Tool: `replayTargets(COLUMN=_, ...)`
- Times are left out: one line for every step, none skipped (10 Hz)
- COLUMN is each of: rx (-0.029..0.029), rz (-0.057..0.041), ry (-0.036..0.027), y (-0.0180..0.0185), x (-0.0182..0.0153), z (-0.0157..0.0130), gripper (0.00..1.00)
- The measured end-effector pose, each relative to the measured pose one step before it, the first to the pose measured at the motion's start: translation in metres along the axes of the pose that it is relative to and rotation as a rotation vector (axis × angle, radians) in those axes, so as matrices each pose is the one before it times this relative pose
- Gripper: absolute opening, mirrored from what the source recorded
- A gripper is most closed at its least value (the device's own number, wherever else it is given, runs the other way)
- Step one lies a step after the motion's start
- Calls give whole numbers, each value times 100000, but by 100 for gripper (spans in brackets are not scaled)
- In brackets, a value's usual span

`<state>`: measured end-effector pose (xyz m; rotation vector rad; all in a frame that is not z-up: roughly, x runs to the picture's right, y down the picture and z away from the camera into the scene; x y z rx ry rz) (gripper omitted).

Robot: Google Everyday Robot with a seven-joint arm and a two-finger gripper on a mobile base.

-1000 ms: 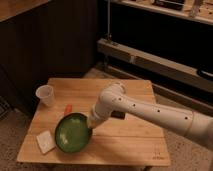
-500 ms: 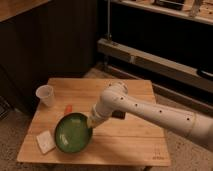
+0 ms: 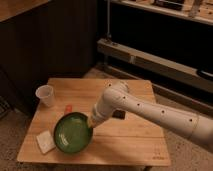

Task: Pick up the ceramic bowl

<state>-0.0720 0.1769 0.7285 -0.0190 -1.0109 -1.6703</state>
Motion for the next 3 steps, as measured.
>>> replayTargets(rx=536, rz=-471, ry=3, y=-98, x=9, z=-139, gripper=0)
replayTargets(rx=694, rz=-621, ry=48, y=-221, x=3, z=-560, gripper=0)
replayTargets(rx=599, rz=-732, ry=-117, y=-210, x=-52, z=-367, gripper=0)
